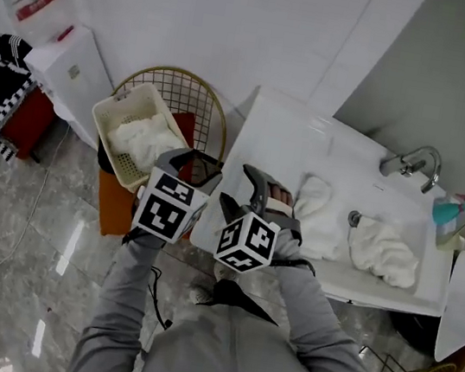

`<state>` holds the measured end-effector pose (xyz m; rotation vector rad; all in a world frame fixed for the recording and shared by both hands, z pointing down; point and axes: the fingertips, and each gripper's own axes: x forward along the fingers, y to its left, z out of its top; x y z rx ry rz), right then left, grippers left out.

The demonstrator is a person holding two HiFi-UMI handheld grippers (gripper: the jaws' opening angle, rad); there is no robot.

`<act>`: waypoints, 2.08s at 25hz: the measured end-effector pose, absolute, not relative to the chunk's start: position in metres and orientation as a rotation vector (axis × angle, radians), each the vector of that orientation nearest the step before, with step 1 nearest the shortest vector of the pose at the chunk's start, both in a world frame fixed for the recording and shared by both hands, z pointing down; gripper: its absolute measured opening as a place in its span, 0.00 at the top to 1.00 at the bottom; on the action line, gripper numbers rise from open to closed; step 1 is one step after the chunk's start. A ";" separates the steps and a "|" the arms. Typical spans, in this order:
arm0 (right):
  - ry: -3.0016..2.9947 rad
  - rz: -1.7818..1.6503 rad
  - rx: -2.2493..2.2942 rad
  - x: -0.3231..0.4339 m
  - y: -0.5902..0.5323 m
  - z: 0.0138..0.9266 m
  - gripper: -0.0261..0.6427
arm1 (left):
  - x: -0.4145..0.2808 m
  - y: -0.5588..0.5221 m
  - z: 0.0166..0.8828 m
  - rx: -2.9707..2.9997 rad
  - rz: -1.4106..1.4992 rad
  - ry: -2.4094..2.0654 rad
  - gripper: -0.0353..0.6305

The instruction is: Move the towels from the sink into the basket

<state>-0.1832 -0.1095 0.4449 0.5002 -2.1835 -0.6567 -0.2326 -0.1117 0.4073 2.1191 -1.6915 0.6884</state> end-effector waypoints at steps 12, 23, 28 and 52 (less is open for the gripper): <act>-2.061 -0.327 0.697 0.025 -0.153 0.491 0.40 | -0.026 -0.178 0.442 2.368 0.855 -1.299 0.46; -2.010 -0.006 0.654 0.161 -0.180 0.558 0.34 | 0.084 -0.222 0.521 2.274 1.112 -0.975 0.36; -2.018 0.050 0.542 0.170 -0.178 0.583 0.33 | 0.085 -0.237 0.549 2.147 1.253 -0.970 0.34; -2.000 0.293 0.173 0.141 -0.183 0.681 0.32 | 0.101 -0.262 0.642 1.937 1.541 -0.781 0.34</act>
